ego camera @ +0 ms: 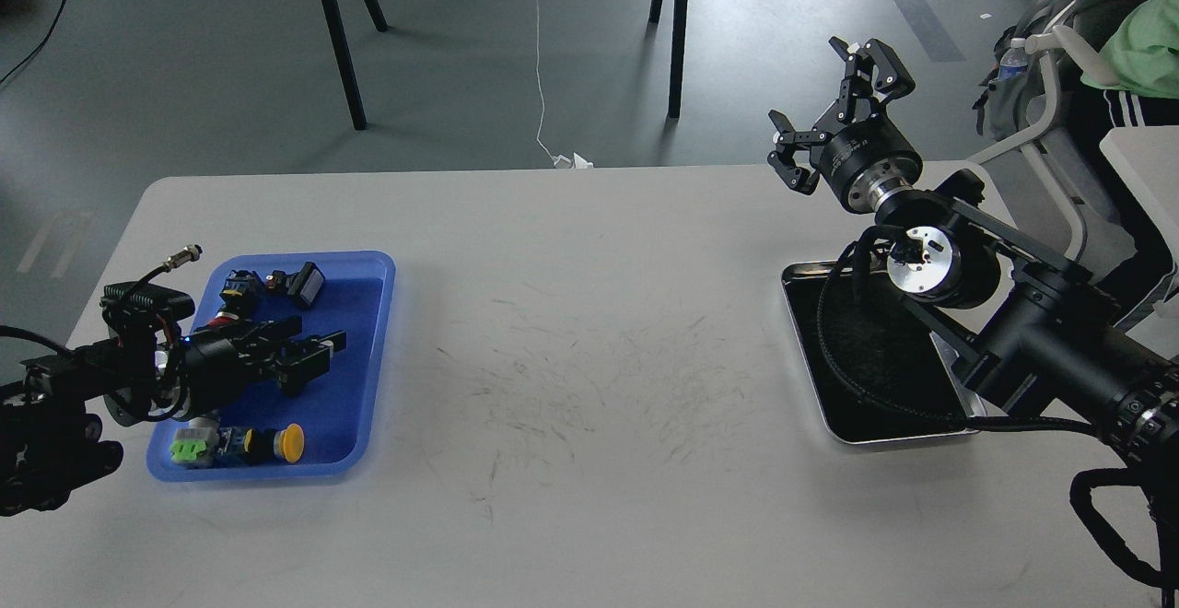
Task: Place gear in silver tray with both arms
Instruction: 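Lower the left gripper into the blue tray toward the black gear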
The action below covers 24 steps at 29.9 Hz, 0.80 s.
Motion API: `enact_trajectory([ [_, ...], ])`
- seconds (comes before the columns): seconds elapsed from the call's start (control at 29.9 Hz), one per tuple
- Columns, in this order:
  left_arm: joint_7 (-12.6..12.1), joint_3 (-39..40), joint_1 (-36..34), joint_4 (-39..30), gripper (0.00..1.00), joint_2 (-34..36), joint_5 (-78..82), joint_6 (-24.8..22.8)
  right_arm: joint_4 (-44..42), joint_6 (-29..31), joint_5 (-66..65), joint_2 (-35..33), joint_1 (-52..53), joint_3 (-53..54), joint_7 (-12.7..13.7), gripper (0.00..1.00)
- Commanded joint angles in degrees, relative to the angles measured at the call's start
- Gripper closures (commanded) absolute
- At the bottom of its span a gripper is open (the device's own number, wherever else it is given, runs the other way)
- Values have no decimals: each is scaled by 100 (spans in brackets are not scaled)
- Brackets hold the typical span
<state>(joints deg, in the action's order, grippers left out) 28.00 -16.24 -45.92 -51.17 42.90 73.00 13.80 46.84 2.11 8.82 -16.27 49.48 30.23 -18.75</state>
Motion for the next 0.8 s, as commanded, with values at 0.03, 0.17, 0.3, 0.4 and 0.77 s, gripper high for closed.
enact_trajectory([
  [0.03,0,-2,65,80,29,-1,4,61,9,0,-3,-7,0,-17,3,2],
  [0.17,0,6,162,151,31,-1,13,141,0,0,-3,1,0,-26,3,2],
  [0.3,0,6,171,168,32,-19,13,158,9,-35,-3,1,9,-34,3,2],
  [0.4,0,-2,145,168,33,-159,13,158,9,-35,-3,-7,9,-43,3,2],
  [0.77,0,-2,145,247,39,-247,13,167,18,-35,-3,-60,-9,-52,3,2],
])
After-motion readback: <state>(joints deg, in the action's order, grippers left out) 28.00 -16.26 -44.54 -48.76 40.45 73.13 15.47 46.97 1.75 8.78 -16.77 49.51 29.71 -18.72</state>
